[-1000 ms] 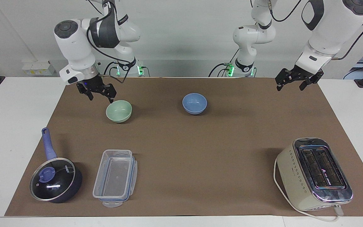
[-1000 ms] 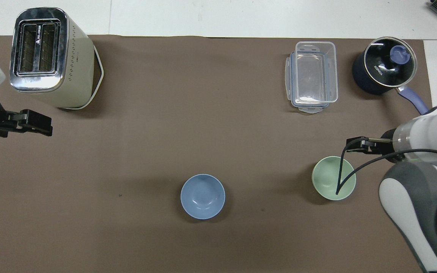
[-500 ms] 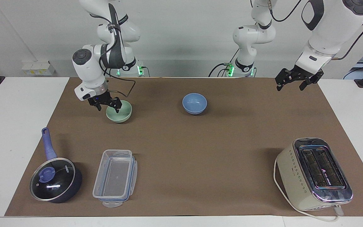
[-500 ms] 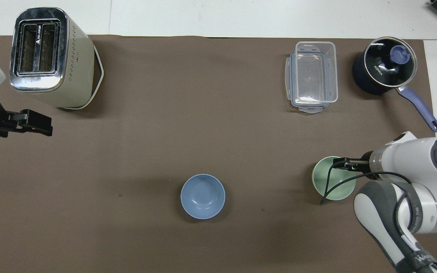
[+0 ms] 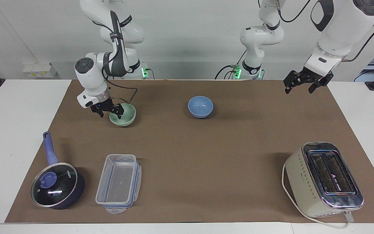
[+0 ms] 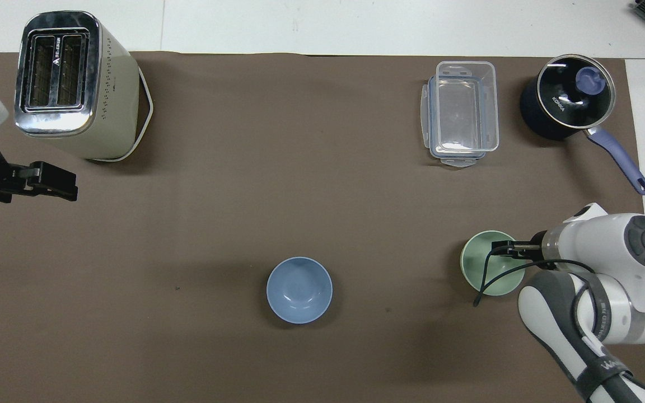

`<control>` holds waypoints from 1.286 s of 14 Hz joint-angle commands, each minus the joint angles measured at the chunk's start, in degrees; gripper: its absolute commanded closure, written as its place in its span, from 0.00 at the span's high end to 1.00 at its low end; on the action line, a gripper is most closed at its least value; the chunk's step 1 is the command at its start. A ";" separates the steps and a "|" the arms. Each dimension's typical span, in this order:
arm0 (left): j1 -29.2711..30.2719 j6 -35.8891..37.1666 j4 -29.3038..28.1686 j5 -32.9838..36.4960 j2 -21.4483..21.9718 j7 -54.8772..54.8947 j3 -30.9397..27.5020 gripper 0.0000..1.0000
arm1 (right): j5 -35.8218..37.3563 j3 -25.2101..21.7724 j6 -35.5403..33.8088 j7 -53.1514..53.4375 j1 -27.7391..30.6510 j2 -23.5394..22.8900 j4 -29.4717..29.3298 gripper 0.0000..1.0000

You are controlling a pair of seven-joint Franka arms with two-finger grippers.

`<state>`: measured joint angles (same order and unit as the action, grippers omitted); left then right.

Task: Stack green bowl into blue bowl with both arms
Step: 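Reach the right gripper to the green bowl's rim and grasp it, then lift the green bowl and carry it toward the blue bowl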

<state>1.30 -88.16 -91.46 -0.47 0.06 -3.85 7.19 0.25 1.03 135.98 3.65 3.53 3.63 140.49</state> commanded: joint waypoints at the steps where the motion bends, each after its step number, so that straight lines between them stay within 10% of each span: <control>1: 0.19 0.88 0.49 1.17 -0.06 -0.28 0.28 1.00 | -1.22 0.46 -0.54 -3.82 0.86 1.02 1.18 0.70; 4: 0.19 0.88 0.49 1.17 -0.06 -0.28 0.28 1.00 | -1.22 0.46 -3.18 -5.05 0.86 1.20 1.19 0.18; 6: 0.19 0.88 0.49 1.17 -0.06 -0.28 0.28 1.00 | -1.22 0.46 -4.49 -5.58 0.78 1.37 0.84 0.00; 12: 0.19 0.88 0.49 1.17 0.03 -0.28 0.28 1.00 | -6.82 1.17 -14.67 -4.27 -3.51 7.51 -3.47 0.00; 18: 0.19 0.88 0.49 1.17 -0.06 -0.28 0.28 1.00 | -9.04 1.52 -15.40 14.95 -23.09 10.26 -6.80 0.00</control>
<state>1.30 -88.14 -91.46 -0.47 0.06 -3.85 7.19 -7.84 2.44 120.48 13.03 -14.23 14.26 135.72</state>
